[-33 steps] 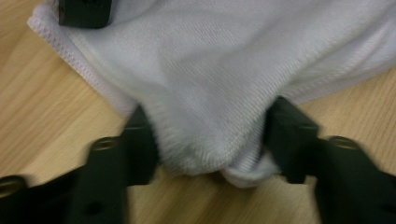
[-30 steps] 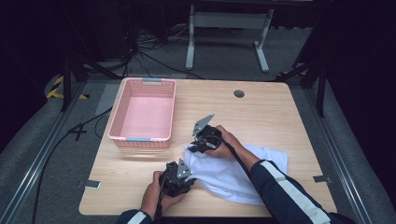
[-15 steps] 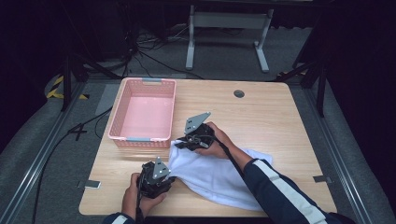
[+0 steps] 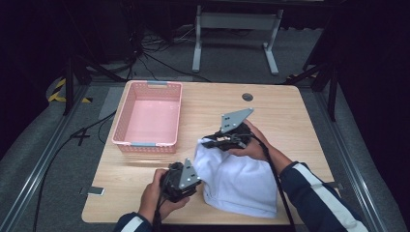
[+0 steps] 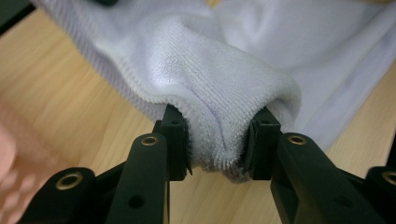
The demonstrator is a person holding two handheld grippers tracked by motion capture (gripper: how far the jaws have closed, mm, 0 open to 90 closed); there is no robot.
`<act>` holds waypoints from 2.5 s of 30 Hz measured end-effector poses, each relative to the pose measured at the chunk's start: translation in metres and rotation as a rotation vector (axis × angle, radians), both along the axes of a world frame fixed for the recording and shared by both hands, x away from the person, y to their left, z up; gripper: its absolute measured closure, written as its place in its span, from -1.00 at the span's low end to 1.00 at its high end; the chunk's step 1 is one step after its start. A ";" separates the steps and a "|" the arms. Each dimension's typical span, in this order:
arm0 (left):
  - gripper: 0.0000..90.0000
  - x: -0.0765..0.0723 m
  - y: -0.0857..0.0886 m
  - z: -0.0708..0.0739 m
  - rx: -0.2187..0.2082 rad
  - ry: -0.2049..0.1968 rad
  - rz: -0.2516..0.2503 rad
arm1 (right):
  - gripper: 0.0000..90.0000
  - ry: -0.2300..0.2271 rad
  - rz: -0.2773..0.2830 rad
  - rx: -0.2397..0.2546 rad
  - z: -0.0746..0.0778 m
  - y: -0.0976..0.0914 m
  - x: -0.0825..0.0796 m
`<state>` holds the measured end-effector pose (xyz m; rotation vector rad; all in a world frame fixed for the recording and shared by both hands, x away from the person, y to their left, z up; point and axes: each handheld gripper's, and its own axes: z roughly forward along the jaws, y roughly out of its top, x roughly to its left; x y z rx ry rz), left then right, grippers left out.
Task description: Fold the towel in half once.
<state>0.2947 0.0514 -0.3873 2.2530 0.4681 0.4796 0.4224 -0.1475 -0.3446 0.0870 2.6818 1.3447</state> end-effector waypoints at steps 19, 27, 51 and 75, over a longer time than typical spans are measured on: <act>-0.05 0.018 -0.133 -0.029 0.049 0.090 -0.310 | 0.44 0.039 -0.092 -0.060 -0.037 -0.167 -0.034; -0.35 0.008 -0.079 -0.007 -0.049 0.092 -0.297 | 0.20 0.072 -0.167 -0.093 -0.046 -0.215 -0.058; 0.34 -0.008 -0.083 -0.063 0.075 0.176 -0.386 | 0.17 0.168 -0.228 -0.121 -0.072 -0.159 -0.127; 0.00 -0.002 -0.049 -0.052 -0.047 0.221 -0.317 | 0.25 0.212 -0.311 -0.153 -0.068 -0.178 -0.159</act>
